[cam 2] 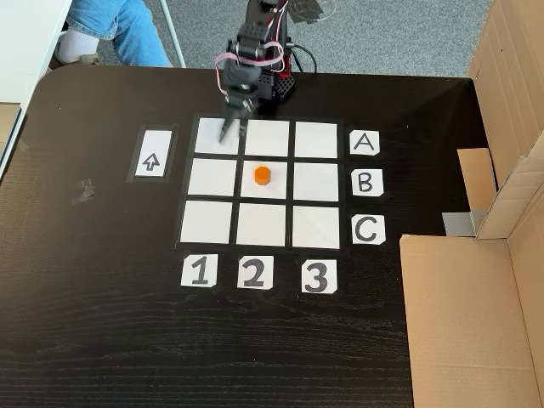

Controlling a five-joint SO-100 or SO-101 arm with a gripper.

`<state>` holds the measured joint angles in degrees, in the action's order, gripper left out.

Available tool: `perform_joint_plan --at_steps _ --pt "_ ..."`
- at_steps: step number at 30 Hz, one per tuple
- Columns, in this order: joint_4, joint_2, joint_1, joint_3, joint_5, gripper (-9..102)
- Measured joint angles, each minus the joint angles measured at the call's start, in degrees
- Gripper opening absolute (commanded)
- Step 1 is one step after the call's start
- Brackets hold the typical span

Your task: Pick up the round, orange token and place it in the grid on square B2.

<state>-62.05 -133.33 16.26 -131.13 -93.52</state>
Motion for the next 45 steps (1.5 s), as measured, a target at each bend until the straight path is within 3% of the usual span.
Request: perform_joint_plan --at_steps 4,7,18,23,30,45 --pt "3.43 -9.05 8.96 -4.66 -0.18 6" --pt "4.13 -17.4 14.85 -9.23 0.0 0" --pt "1.85 -43.59 49.57 -24.79 3.43 -1" --pt "1.85 -50.71 60.73 -30.5 5.45 -1" --pt "1.05 -57.22 67.5 -37.53 7.03 -1" --pt "1.05 -57.3 69.43 -38.76 6.77 -1"
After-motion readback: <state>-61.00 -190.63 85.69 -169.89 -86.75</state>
